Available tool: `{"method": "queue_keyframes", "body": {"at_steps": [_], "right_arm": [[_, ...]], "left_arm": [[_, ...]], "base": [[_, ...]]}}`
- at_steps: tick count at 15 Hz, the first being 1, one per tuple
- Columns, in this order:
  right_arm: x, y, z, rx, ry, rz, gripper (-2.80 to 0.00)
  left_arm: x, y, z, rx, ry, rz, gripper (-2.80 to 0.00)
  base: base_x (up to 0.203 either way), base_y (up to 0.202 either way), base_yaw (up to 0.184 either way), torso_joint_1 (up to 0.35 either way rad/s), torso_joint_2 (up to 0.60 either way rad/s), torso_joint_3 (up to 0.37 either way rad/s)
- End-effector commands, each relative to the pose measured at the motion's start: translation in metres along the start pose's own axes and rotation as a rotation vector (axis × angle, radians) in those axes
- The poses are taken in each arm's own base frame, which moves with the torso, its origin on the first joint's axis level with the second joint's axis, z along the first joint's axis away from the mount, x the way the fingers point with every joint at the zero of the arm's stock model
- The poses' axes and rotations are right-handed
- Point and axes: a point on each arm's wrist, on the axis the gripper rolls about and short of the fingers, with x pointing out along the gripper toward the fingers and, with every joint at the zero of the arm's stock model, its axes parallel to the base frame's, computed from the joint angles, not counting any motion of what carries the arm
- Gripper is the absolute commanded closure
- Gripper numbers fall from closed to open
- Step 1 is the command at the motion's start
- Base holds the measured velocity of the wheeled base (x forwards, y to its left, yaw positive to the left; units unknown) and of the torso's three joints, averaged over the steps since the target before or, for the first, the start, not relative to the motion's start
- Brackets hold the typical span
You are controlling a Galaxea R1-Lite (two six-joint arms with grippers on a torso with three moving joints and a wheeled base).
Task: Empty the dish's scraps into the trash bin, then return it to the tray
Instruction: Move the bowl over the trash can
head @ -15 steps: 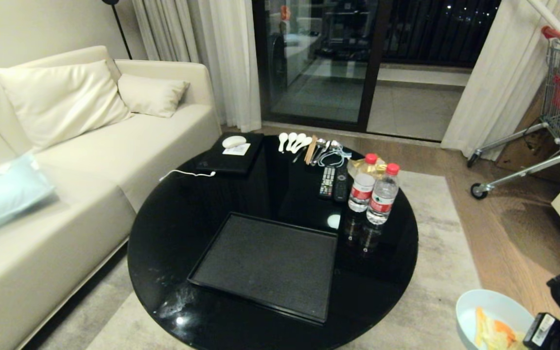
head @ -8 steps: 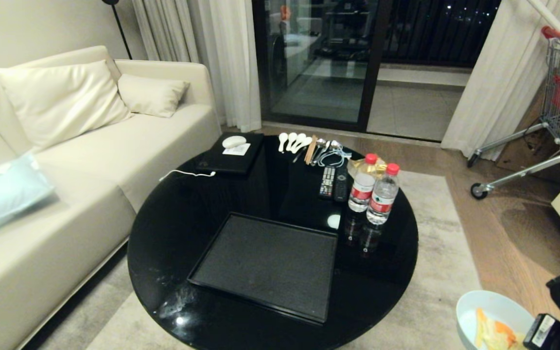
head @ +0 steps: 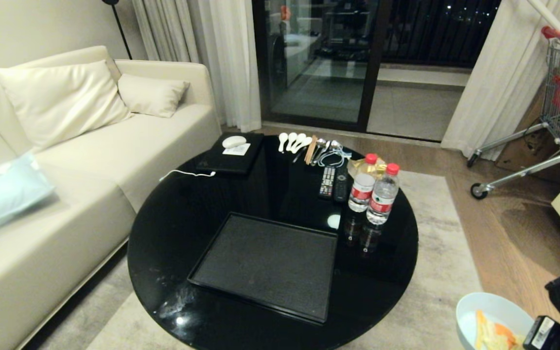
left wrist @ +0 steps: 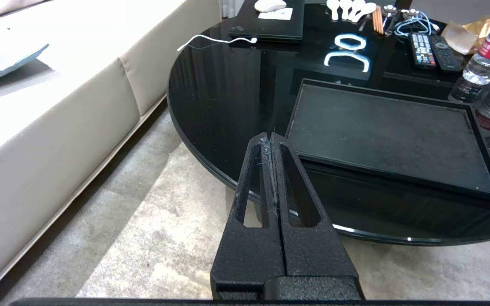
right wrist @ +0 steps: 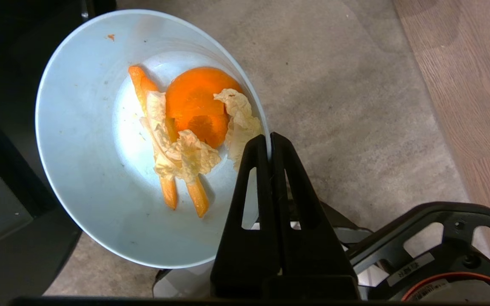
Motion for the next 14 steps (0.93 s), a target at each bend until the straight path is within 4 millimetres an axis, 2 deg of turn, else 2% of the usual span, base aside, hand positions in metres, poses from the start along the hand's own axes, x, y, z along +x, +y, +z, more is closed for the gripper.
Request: {"method": "queue_keyframes", "body": {"at_steps": [1, 14], "right_arm": [[-0.0005, 0.0011, -0.0009, -0.004, 0.001, 0.004, 0.0], [-0.0007, 0.0014, -0.0007, -0.001, 0.0, 0.005, 0.0]], "left_arm": [[0.0, 0.0, 0.0, 0.0, -0.001, 0.0, 0.0], [0.0, 0.0, 0.0, 0.0, -0.001, 0.0, 0.0]], "base": [[0.0, 0.0, 0.0, 0.0, 0.0, 0.0], [0.0, 0.0, 0.0, 0.0, 0.0, 0.0]]}}
